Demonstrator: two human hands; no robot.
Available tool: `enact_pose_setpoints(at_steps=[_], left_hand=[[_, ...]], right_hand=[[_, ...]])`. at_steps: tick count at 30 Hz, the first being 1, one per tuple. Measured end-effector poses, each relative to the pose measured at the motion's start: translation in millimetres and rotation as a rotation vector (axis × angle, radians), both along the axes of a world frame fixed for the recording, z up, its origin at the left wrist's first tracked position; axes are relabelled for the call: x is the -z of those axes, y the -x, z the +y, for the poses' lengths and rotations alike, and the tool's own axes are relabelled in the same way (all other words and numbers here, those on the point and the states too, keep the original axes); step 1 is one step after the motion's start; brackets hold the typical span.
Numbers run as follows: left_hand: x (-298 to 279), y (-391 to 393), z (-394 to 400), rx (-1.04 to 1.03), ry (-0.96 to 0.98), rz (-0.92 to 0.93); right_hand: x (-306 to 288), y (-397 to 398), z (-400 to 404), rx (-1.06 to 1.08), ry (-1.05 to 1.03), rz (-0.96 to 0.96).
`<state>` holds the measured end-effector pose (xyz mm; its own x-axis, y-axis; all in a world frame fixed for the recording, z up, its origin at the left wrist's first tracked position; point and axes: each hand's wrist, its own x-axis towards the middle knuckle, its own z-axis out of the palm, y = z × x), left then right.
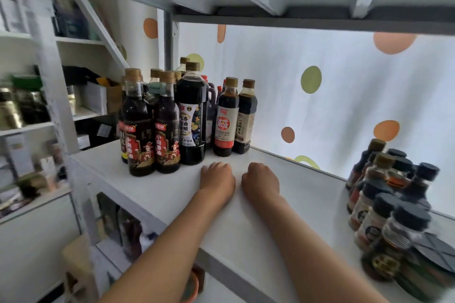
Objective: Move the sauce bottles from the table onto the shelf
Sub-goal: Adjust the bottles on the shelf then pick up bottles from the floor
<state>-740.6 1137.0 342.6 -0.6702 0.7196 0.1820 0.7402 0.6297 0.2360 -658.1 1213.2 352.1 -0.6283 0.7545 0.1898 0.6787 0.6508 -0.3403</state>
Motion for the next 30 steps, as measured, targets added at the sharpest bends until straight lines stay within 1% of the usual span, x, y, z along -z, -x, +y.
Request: enact_pose_setpoints(at_steps=[4,8,11,13,16,19,22,24,27,30], left_hand=[[5.7,-19.6,-37.7,0.099,0.039,0.029],[11.4,-43.0,-78.5,0.081,0.113,-0.02],[13.8,-60.0,-106.3,0.043,0.082,-0.021],[19.0,-72.6,-127.9,0.015,-0.012,0.006],[30.6,-88.0,-159.7,-0.025,-0.121,0.073],[39.2,-95.1,-192.8,-0.076,-0.161,0.12],[44.4,-94.8,-229.8,-0.086,-0.196,0.171],[50.7,-93.1,-258.4,-0.109,-0.187,0.194],[75.1,-88.3,-320.0,-0.207,-0.181,0.179],[111.5,-88.4,-390.2,-0.371,-0.278,0.055]], right_hand=[[-0.3,-26.2,-28.3,-0.086,0.041,-0.072],[2.1,-48.0,-61.4,-0.182,-0.005,-0.208],[1.3,-62.0,-90.2,-0.267,0.017,-0.26],[4.5,-73.4,-111.7,-0.328,0.015,-0.233],[8.0,-86.8,-133.7,-0.404,-0.045,-0.082],[9.5,-88.3,-154.1,-0.484,-0.111,0.043],[20.1,-84.1,-192.2,-0.631,-0.187,0.11],[31.1,-77.7,-220.9,-0.725,-0.186,0.14],[51.0,-59.8,-273.2,-0.803,-0.17,0.128],[80.8,-43.4,-333.1,-0.845,-0.127,0.096]])
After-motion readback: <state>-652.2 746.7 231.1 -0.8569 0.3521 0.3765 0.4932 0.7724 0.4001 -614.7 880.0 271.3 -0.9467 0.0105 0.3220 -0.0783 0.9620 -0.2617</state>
